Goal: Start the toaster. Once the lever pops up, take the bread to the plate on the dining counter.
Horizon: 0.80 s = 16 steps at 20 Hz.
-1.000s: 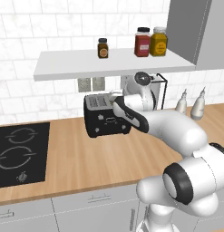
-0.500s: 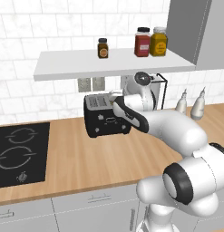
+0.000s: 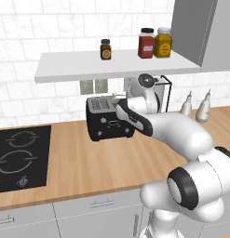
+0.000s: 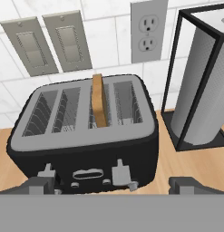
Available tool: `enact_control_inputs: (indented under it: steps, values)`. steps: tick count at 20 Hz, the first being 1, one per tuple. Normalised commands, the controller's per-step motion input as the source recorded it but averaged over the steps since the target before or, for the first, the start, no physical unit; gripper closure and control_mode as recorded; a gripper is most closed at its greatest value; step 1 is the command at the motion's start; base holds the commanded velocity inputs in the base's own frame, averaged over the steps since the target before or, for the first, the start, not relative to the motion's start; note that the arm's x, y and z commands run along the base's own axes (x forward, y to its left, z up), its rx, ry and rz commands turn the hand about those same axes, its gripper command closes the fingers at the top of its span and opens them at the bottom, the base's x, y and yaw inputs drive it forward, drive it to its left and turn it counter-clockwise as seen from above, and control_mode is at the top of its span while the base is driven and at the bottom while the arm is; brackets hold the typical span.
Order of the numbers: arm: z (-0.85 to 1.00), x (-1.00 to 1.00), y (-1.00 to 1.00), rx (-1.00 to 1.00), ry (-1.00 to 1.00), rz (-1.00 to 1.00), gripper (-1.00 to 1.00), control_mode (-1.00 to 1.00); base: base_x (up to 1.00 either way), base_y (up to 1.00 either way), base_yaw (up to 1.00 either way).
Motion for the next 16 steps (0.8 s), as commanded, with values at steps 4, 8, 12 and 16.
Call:
enact_control_inputs:
  steps: [4, 8, 12, 16]
  values:
    - [0.0, 0.0, 0.0, 0.0, 0.0, 0.0, -1.0, -1.0, 0.0, 0.0, 0.0]
    - [0.0, 0.0, 0.0, 0.0, 0.0, 0.0, -1.0, -1.0, 0.0, 0.0, 0.0]
    - [0.0, 0.0, 0.0, 0.0, 0.0, 0.0, -1.0, -1.0, 0.0, 0.0, 0.0]
    - [0.0, 0.0, 0.0, 0.0, 0.0, 0.0, -1.0, -1.0, 0.0, 0.0, 0.0]
